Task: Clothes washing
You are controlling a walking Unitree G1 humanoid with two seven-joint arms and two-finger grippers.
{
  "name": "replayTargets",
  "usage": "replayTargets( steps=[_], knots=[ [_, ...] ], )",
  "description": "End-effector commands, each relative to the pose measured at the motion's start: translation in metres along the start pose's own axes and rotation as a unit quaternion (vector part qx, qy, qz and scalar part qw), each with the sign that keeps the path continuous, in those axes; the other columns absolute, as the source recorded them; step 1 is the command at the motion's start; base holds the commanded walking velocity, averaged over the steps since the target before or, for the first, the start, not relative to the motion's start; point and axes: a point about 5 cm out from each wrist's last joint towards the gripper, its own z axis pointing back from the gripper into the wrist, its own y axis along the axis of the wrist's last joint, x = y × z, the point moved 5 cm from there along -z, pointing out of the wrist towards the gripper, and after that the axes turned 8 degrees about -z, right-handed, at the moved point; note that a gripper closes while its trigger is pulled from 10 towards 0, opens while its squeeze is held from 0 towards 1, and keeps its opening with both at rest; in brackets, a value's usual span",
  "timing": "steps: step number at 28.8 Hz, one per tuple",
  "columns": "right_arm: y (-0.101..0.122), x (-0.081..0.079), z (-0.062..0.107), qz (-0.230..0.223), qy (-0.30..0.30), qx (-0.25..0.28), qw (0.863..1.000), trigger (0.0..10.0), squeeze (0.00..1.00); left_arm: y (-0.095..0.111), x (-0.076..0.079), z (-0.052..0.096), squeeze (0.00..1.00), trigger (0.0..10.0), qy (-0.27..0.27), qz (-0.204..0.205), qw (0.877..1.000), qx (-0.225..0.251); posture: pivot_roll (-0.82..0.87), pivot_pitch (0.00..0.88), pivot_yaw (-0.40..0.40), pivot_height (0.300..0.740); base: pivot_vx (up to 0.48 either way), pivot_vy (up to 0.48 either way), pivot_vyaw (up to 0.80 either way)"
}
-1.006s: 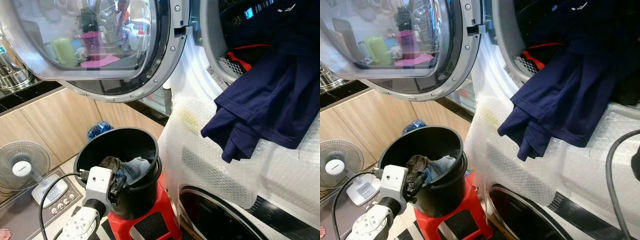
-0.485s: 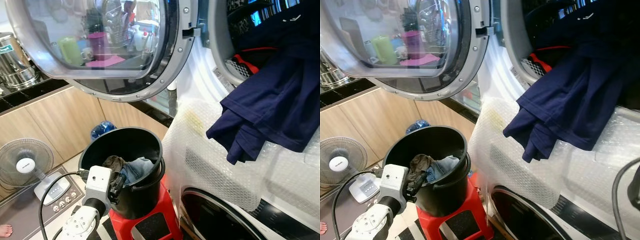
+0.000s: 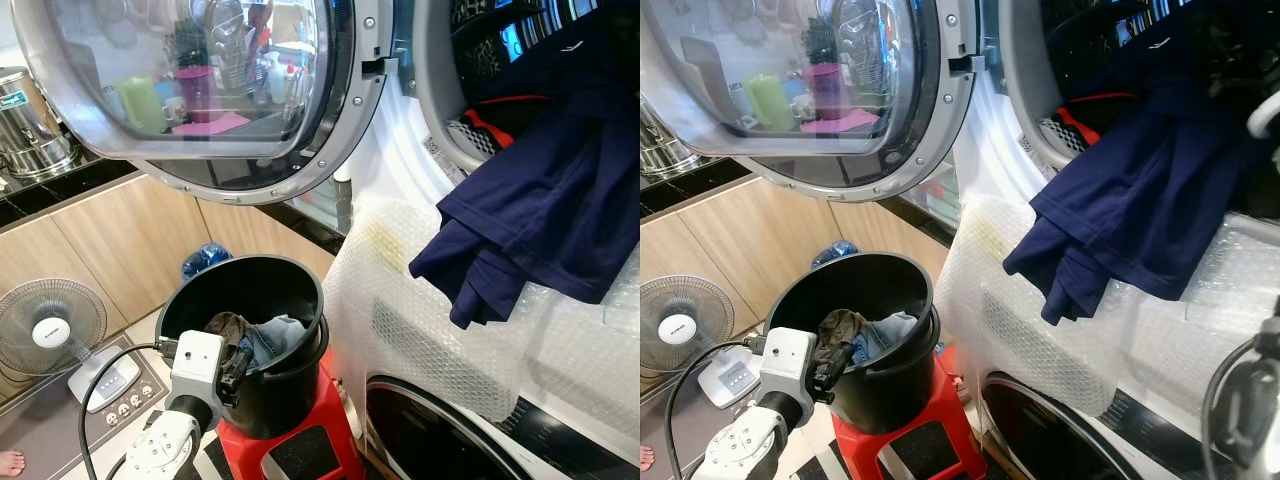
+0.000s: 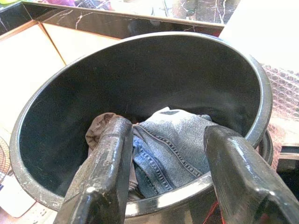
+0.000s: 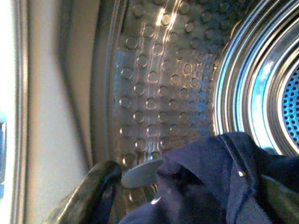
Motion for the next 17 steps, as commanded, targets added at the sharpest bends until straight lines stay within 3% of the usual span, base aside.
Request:
replayTargets(
  steps=[1, 7, 9, 11, 12, 14, 17],
  knots=[
    [0.007, -0.013, 0.006, 0.01, 0.005, 0.007, 1.0, 10.0, 0.0, 0.002, -0.006, 0.001, 0.0, 10.0, 0.012, 0.005, 1.0, 0.003, 0.05, 0.006, 0.097, 0.74, 0.0, 0.0, 0.0],
    [0.038, 0.003, 0.029, 0.002, -0.044, 0.077, 0.996, 10.0, 0.0, 0.001, -0.004, 0.001, 0.0, 10.0, 0.01, 0.007, 1.0, 0.002, 0.04, 0.005, 0.095, 0.74, 0.0, 0.0, 0.0],
    [0.046, -0.004, 0.035, -0.011, -0.02, 0.1, 0.995, 10.0, 0.0, 0.001, -0.004, 0.0, 0.0, 10.0, 0.009, 0.008, 1.0, 0.003, 0.04, 0.005, 0.095, 0.74, 0.0, 0.0, 0.0],
    [0.059, -0.031, 0.044, -0.042, 0.051, 0.129, 0.989, 10.0, 0.0, 0.001, -0.004, 0.0, 0.0, 10.0, 0.008, 0.009, 1.0, 0.003, 0.04, 0.006, 0.095, 0.74, 0.0, 0.0, 0.0],
    [0.059, -0.031, 0.044, -0.042, 0.051, 0.129, 0.989, 10.0, 0.0, 0.001, -0.004, 0.0, 0.0, 10.0, 0.008, 0.009, 1.0, 0.003, 0.04, 0.006, 0.095, 0.74, 0.0, 0.0, 0.0],
    [0.065, -0.051, 0.051, -0.063, 0.103, 0.14, 0.983, 10.0, 0.0, 0.001, -0.003, -0.001, 0.0, 10.0, 0.008, 0.009, 1.0, 0.003, 0.03, 0.006, 0.092, 0.74, 0.0, 0.0, 0.0],
    [0.062, -0.065, 0.055, -0.091, 0.133, 0.136, 0.978, 10.0, 0.0, 0.001, -0.002, -0.001, 0.0, 10.0, 0.006, 0.01, 1.0, 0.003, 0.03, 0.006, 0.092, 0.74, 0.0, 0.0, 0.0]
  ],
)
